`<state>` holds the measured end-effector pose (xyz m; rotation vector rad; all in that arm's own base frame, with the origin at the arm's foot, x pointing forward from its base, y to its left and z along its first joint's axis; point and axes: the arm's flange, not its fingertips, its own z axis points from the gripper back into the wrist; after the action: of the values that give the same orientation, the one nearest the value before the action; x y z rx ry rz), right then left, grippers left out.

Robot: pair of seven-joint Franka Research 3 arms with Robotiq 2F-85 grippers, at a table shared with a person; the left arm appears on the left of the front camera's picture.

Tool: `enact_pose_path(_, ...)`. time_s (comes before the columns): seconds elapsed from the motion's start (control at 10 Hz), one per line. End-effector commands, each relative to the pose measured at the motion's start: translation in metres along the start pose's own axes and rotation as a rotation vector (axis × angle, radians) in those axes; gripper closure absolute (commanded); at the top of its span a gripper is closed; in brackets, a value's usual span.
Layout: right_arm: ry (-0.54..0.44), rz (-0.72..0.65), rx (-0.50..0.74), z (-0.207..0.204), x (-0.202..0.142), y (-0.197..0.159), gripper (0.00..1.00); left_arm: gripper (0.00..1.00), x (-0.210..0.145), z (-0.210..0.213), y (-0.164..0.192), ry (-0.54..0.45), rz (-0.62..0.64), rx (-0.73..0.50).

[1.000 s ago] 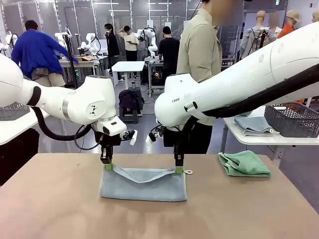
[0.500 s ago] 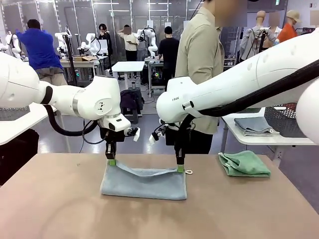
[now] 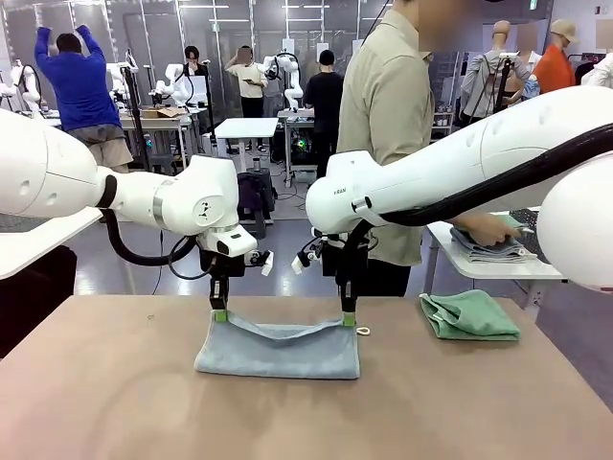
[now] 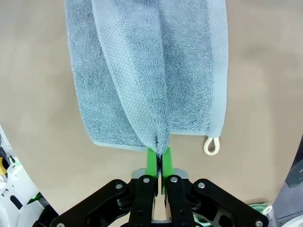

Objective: Fold the towels and place them in the basket.
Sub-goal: When a person lays out a Towel with hook on the table, fold it in half twice.

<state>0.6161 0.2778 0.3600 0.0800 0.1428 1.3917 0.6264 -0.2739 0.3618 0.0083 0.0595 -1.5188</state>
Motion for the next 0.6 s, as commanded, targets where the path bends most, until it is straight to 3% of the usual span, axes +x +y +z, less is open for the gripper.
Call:
enact_pose_path(0.0, 0.007, -0.029, -0.001, 0.003, 0.001, -0.008, 0.84, 0.78, 0.003, 0.005, 0.009, 0.021, 0.019, 0.005)
enact_pose_path(0.1, 0.004, -0.027, -0.007, 0.002, 0.0, -0.009, 0.75, 0.77, 0.003, 0.005, 0.01, 0.016, 0.028, 0.015)
enact_pose_path(0.2, 0.002, -0.03, -0.015, 0.002, -0.001, -0.01, 0.64, 0.58, 0.001, 0.006, 0.01, 0.013, 0.048, 0.033)
enact_pose_path(0.3, -0.006, -0.038, -0.029, 0.001, -0.002, -0.01, 0.55, 0.74, -0.001, 0.006, 0.01, 0.017, 0.074, 0.056)
enact_pose_path(0.4, -0.033, -0.055, -0.06, 0.001, -0.004, -0.009, 0.44, 0.39, -0.006, 0.006, 0.01, 0.003, 0.123, 0.094)
enact_pose_path(0.5, -0.05, -0.069, -0.093, 0.002, -0.007, -0.008, 0.35, 0.55, -0.012, 0.007, 0.01, -0.007, 0.158, 0.13)
